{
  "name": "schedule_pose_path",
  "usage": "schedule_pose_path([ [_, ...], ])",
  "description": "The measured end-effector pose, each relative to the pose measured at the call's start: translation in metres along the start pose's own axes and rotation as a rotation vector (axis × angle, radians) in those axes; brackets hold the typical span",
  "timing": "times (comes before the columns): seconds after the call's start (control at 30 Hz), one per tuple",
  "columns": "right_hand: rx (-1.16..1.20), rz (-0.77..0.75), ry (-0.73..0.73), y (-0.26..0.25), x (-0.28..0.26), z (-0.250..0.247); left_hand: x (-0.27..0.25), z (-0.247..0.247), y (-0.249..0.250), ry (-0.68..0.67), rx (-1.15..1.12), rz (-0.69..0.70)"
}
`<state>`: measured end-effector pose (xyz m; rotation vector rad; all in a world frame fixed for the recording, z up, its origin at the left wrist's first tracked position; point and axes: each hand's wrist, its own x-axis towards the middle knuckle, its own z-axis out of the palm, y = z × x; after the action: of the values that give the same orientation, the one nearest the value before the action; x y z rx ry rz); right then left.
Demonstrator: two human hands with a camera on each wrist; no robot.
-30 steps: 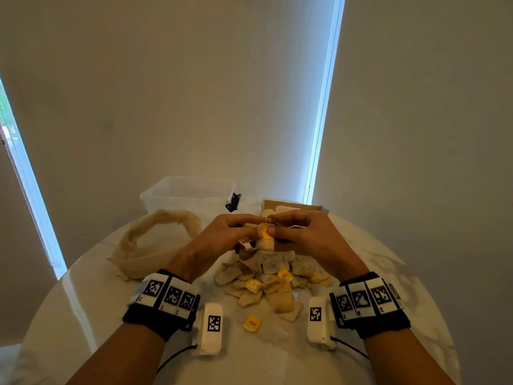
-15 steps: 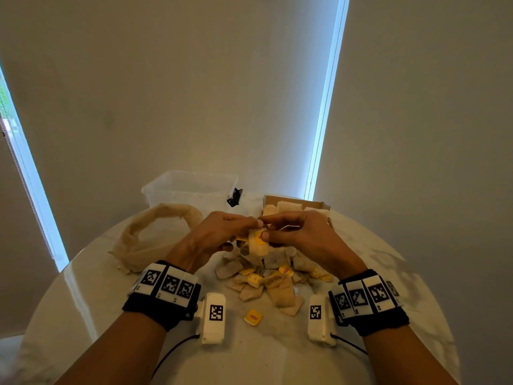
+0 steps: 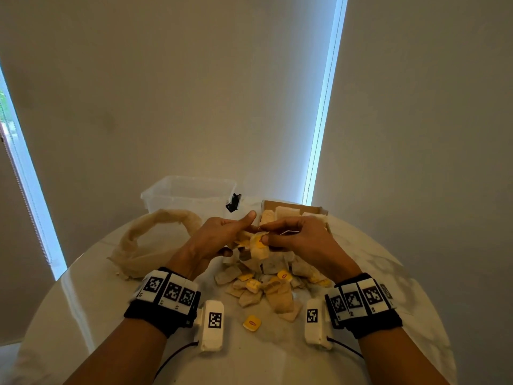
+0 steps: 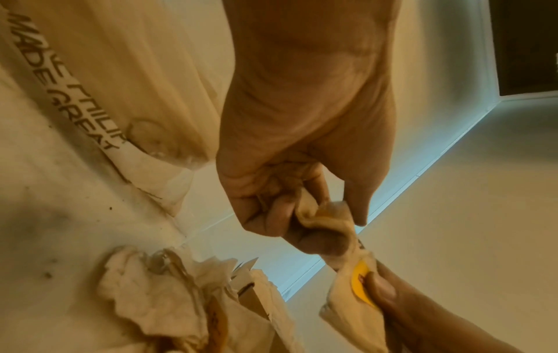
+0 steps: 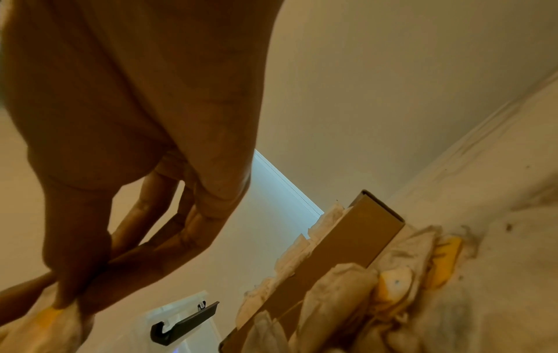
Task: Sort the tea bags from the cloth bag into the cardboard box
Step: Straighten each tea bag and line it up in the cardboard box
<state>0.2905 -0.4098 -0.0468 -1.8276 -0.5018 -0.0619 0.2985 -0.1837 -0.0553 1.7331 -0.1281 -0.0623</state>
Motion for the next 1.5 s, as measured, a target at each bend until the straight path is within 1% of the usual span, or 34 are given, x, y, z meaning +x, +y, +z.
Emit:
schedule_pose_path([
  [0.1,0.03,0.043,0.03,0.001,0.001,-0.005,-0.001,-0.001,0.001,0.046,-0.026,0.032],
  [0.2,0.061,0.083,0.061,0.004,0.003,-0.01,-0.001,-0.004,-0.002,0.052,-0.042,0.064],
  [0.3,0.002,0.095,0.115,0.007,0.009,-0.019,-0.001,-0.007,-0.005,0.066,-0.068,0.075],
  [0.5,-0.031,0.098,0.13,-0.005,0.026,-0.057,0.0,-0.009,-0.011,0.107,-0.083,0.091],
  [0.63,-0.07,0.13,0.169,-0.006,0.052,-0.089,0.001,-0.008,-0.016,0.127,-0.085,0.117],
  [0.7,-0.077,0.145,0.183,-0.001,0.064,-0.097,0.003,-0.008,-0.017,0.129,-0.1,0.113],
  [0.87,-0.174,0.219,0.157,0.027,0.094,-0.09,0.008,-0.005,-0.018,0.092,-0.1,0.113],
  [0.97,-0.206,0.281,0.141,0.043,0.115,-0.084,0.012,-0.004,-0.018,0.097,-0.099,0.116],
  [1.13,-0.273,0.361,0.157,0.068,0.139,-0.079,0.019,-0.002,-0.022,0.097,-0.1,0.109],
  [1.33,-0.403,0.353,0.24,0.087,0.149,-0.072,0.021,-0.002,-0.025,0.093,-0.114,0.085],
  [1.5,-0.412,0.368,0.281,0.086,0.152,-0.069,0.02,-0.001,-0.023,0.092,-0.099,0.086],
])
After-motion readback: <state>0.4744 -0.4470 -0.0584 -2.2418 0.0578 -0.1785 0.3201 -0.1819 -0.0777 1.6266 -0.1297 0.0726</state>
